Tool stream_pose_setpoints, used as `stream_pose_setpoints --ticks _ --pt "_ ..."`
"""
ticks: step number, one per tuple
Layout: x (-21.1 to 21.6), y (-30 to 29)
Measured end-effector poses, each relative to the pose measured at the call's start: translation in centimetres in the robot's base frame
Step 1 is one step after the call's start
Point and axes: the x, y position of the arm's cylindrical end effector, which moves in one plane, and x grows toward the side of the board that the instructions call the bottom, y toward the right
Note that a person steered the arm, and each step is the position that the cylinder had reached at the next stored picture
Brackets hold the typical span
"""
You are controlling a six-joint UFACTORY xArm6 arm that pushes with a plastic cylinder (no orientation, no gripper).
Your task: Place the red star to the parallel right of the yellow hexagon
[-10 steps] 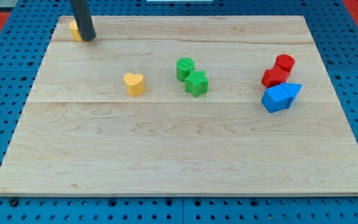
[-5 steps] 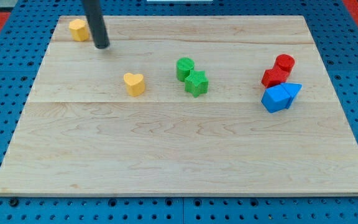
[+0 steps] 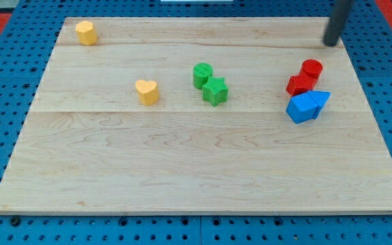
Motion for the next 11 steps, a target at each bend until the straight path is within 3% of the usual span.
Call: stream_pose_setpoints --ticks 1,2,4,8,9,10,11 --pt "7.4 0.6" --pt "11.3 -4.1" --pt "12.6 -17.8" --pt "-1.5 -25.3" --pt "-2.7 -20.6" --pt "-5.3 -20.9" --pt "-4.7 -24.7"
